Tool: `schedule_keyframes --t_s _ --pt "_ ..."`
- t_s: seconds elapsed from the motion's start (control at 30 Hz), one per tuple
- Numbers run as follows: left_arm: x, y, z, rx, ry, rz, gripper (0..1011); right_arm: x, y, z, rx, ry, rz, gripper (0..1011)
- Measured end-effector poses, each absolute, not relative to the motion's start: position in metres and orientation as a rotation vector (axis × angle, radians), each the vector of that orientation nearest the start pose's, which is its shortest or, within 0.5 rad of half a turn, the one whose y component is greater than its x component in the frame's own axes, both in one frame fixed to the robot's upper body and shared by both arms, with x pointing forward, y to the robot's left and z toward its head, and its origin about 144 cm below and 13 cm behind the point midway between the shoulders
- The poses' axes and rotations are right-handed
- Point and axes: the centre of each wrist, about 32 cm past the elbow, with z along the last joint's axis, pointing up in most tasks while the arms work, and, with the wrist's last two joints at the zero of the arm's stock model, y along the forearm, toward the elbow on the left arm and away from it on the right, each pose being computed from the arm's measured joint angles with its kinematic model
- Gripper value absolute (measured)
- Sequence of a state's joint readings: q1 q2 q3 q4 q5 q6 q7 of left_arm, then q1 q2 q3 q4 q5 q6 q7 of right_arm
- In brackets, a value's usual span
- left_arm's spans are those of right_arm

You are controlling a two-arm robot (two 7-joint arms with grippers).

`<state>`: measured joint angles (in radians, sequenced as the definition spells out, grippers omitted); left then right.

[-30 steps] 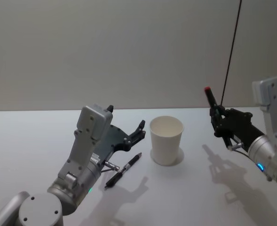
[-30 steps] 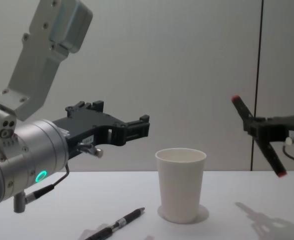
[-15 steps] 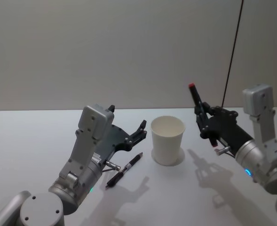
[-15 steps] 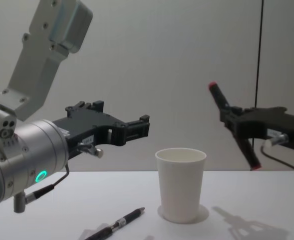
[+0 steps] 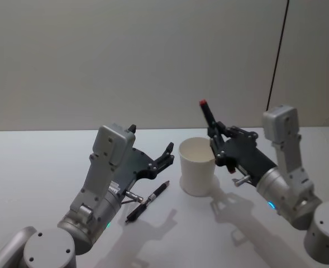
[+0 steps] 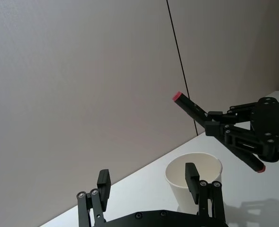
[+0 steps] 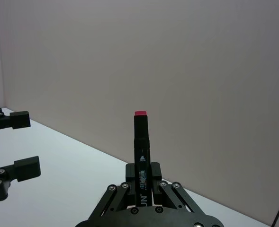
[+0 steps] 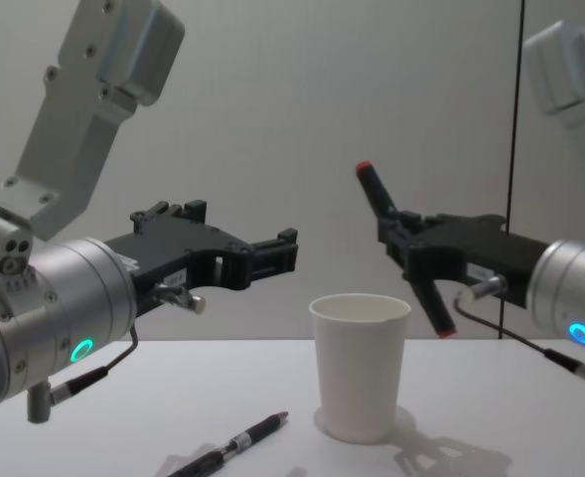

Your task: Place the pen into the pen holder.

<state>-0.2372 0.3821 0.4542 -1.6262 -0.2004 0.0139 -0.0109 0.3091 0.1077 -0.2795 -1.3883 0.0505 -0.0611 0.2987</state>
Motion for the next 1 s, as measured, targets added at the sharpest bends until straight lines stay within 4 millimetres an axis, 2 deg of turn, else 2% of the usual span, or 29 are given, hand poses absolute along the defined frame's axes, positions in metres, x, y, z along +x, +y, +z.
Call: schedule_keyframes --t_s 0.37,1.0 --pt "0.492 0.198 1.204 0.061 -0.268 1.124 1004 0.542 -0.163 1.187 0.030 -0.255 -0.988 179" --pt "0.492 0.198 1.204 0.061 -0.268 1.124 1004 0.546 -0.154 1.185 0.080 -0.354 -0.988 179"
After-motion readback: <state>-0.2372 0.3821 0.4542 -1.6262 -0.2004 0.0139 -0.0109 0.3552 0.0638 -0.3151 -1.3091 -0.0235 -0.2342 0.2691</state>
